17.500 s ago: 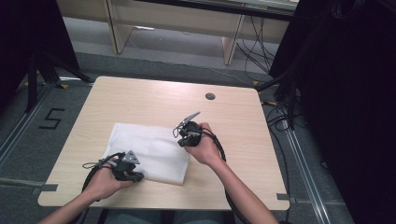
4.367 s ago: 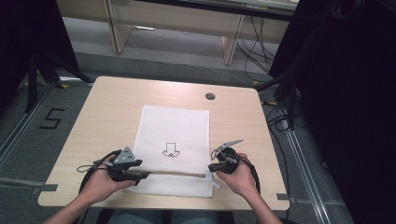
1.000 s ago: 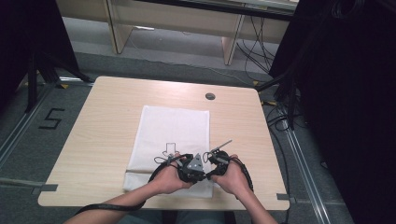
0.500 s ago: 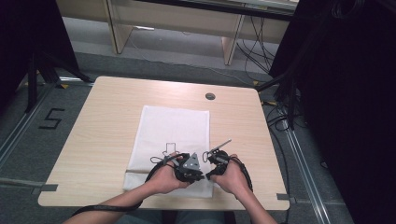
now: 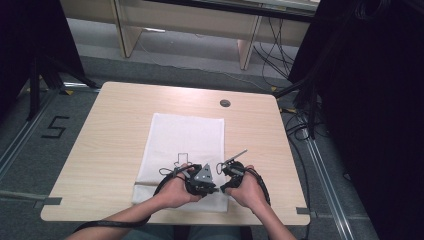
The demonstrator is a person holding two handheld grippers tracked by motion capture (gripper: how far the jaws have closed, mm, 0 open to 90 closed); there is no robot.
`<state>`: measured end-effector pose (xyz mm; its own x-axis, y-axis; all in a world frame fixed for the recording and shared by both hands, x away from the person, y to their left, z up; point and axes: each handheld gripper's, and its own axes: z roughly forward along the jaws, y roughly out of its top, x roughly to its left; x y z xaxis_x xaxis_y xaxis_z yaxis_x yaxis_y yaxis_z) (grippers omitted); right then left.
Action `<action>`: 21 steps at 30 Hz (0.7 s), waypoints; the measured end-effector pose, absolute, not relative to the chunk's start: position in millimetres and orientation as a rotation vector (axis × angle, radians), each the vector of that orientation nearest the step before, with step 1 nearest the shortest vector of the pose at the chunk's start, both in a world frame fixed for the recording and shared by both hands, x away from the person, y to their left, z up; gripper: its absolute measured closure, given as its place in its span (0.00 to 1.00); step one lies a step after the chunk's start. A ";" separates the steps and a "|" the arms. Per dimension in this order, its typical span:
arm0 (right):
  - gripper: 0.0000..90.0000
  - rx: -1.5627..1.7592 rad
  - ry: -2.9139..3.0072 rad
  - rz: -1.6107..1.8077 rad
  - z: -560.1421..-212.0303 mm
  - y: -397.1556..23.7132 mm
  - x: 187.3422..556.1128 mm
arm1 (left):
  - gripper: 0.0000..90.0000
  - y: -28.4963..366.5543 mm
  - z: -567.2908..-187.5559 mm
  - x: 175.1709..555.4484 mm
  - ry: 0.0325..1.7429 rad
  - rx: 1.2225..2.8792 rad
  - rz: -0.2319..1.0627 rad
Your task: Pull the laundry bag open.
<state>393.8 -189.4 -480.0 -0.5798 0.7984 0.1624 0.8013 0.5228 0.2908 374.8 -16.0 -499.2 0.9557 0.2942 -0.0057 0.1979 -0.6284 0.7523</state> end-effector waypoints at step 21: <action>1.00 -1.434 -2.741 -0.528 -479.9 -188.6 393.3 | 0.91 -6.2 -497.6 373.7 0.359 2.258 0.147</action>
